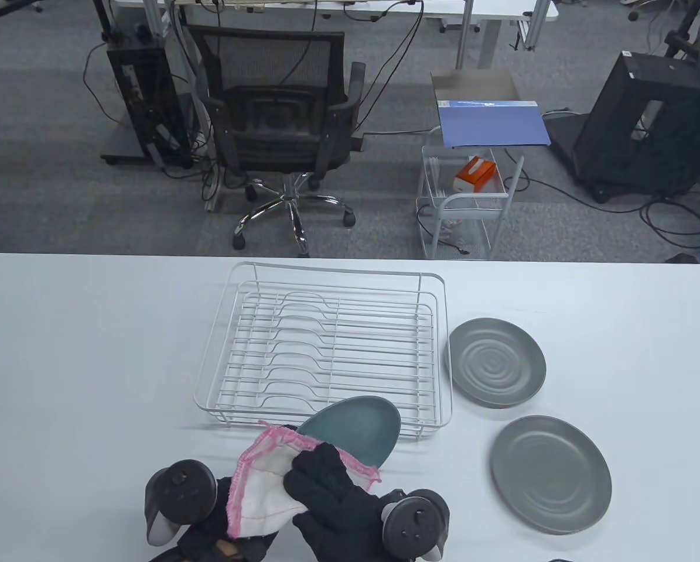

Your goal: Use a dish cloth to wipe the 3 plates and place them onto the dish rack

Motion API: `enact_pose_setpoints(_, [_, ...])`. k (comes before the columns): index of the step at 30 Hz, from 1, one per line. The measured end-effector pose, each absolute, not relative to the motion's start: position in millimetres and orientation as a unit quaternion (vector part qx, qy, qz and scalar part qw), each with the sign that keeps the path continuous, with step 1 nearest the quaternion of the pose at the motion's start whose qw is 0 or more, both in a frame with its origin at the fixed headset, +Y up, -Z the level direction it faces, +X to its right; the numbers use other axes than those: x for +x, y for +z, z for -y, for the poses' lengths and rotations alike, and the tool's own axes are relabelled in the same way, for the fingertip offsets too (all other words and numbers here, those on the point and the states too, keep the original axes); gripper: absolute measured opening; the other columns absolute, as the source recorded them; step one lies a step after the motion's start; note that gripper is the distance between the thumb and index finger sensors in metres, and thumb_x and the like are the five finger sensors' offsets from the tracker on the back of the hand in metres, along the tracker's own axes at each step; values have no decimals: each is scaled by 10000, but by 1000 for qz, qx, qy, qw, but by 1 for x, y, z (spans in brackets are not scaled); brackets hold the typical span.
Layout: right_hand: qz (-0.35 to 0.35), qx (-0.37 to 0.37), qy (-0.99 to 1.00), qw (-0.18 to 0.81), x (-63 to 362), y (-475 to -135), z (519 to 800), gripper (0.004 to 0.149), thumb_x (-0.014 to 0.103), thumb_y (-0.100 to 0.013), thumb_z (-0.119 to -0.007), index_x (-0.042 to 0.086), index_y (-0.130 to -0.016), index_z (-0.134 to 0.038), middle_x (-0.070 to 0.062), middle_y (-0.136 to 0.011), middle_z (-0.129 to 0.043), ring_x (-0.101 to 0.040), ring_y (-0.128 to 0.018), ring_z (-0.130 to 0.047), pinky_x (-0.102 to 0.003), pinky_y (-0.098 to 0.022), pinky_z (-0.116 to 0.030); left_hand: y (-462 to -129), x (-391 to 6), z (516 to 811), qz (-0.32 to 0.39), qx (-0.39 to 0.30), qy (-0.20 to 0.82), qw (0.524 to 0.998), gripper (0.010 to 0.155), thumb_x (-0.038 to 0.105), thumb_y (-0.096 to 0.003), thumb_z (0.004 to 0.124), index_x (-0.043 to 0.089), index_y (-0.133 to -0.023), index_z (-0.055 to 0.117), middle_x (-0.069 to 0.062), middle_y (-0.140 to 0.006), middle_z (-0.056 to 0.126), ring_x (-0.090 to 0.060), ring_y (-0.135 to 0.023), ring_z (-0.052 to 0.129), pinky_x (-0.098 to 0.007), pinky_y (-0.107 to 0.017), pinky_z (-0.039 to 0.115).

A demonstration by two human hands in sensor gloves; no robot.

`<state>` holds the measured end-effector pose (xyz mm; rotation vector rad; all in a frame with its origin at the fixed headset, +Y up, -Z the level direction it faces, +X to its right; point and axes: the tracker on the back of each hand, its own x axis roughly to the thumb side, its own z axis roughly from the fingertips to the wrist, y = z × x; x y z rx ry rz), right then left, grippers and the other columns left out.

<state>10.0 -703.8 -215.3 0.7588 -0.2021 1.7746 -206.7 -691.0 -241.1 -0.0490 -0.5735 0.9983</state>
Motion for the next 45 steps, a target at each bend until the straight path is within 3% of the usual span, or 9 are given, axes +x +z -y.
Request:
enact_pose_setpoints(7, [52, 287, 756, 586, 14, -220, 711, 530, 360, -472, -761, 80, -919, -708, -159, -977, -551, -373, -897, -358, -576, -635, -416, -241, -216, 686, 257, 8, 493, 831, 739, 252, -550, 784, 340, -1101, 299, -41, -1127, 682, -355, -687, 1081, -540, -644, 773])
enact_pose_setpoints(12, [39, 245, 805, 540, 18, -224, 715, 521, 353, -476, -763, 73, -913, -720, -160, -973, -550, -392, -896, -363, -564, -631, -394, -240, -223, 682, 250, 37, 484, 838, 729, 253, -545, 787, 331, -1099, 320, -46, -1117, 699, -358, -668, 1088, -542, -631, 779])
enact_pose_setpoints(27, [115, 69, 801, 584, 59, -235, 721, 522, 344, -474, -764, 66, -911, -703, -165, -960, -502, -379, -867, -286, -575, -609, -289, -236, -205, 685, 277, -3, 449, 850, 741, 266, -534, 801, 249, -1100, 323, -112, -1089, 715, -363, -602, 1113, -538, -589, 808])
enact_pose_setpoints(35, [206, 111, 775, 588, 67, -228, 702, 526, 349, -478, -756, 81, -924, -677, -141, -963, -463, -357, -866, -237, -569, -612, -280, -236, -192, 692, 300, -59, 460, 834, 751, 268, -542, 794, 243, -1101, 294, -116, -1096, 701, -350, -613, 1114, -529, -600, 808])
enact_pose_setpoints(45, [216, 256, 752, 568, 36, -211, 688, 529, 364, -468, -758, 113, -928, -683, -118, -980, -473, -357, -892, -286, -560, -634, -317, -233, -185, 694, 312, -55, 445, 838, 745, 274, -554, 770, 288, -1105, 268, -61, -1124, 682, -316, -629, 1108, -513, -615, 805])
